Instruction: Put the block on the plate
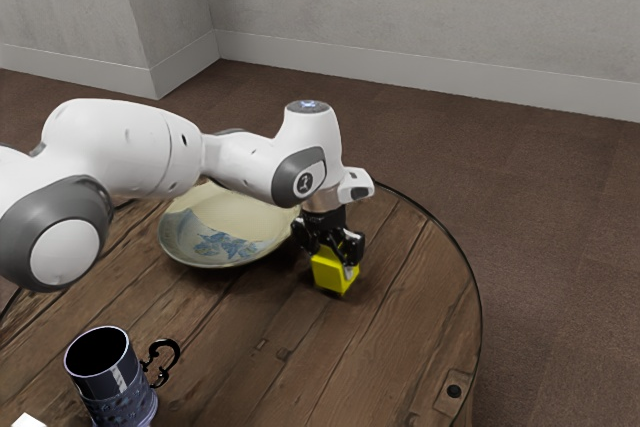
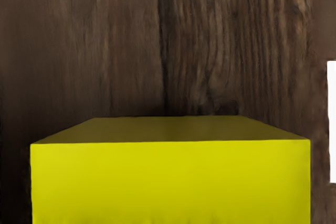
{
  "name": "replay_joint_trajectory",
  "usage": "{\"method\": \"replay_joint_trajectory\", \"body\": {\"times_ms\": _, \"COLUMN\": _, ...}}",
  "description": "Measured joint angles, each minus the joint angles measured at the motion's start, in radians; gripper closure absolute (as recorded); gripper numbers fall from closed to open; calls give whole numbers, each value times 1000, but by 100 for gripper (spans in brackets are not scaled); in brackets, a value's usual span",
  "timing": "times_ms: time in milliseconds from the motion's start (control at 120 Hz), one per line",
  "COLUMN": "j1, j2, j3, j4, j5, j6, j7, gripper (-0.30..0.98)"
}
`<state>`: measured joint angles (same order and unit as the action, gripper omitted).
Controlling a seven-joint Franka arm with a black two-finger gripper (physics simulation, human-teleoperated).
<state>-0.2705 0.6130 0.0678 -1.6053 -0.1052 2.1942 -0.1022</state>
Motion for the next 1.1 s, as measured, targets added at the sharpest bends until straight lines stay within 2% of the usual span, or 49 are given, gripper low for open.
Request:
{"method": "replay_joint_trajectory", "body": {"times_ms": 100, "j1": -9, "j2": -69, "j3": 21, "j4": 1, "j5": 29, "j6": -11, "j7": -6, "gripper": 34}}
{"method": "replay_joint_trajectory", "body": {"times_ms": 200, "j1": -4, "j2": -151, "j3": 81, "j4": 23, "j5": 79, "j6": -69, "j7": -11, "gripper": 34}}
{"method": "replay_joint_trajectory", "body": {"times_ms": 367, "j1": 169, "j2": -244, "j3": 77, "j4": -18, "j5": 122, "j6": -151, "j7": -5, "gripper": 32}}
{"method": "replay_joint_trajectory", "body": {"times_ms": 475, "j1": 270, "j2": -195, "j3": 58, "j4": -23, "j5": 123, "j6": -170, "j7": 15, "gripper": 31}}
{"method": "replay_joint_trajectory", "body": {"times_ms": 600, "j1": 301, "j2": -90, "j3": 49, "j4": 53, "j5": 115, "j6": -161, "j7": 47, "gripper": 32}}
{"method": "replay_joint_trajectory", "body": {"times_ms": 783, "j1": 304, "j2": -107, "j3": 50, "j4": 52, "j5": 60, "j6": -147, "j7": 89, "gripper": 15}}
{"method": "replay_joint_trajectory", "body": {"times_ms": 867, "j1": 304, "j2": -169, "j3": 54, "j4": 20, "j5": 50, "j6": -144, "j7": 103, "gripper": 10}}
{"method": "replay_joint_trajectory", "body": {"times_ms": 967, "j1": 263, "j2": -312, "j3": 52, "j4": -56, "j5": 47, "j6": -149, "j7": 118, "gripper": 6}}
{"method": "replay_joint_trajectory", "body": {"times_ms": 1100, "j1": 215, "j2": -517, "j3": 41, "j4": -161, "j5": 84, "j6": -189, "j7": 134, "gripper": 3}}
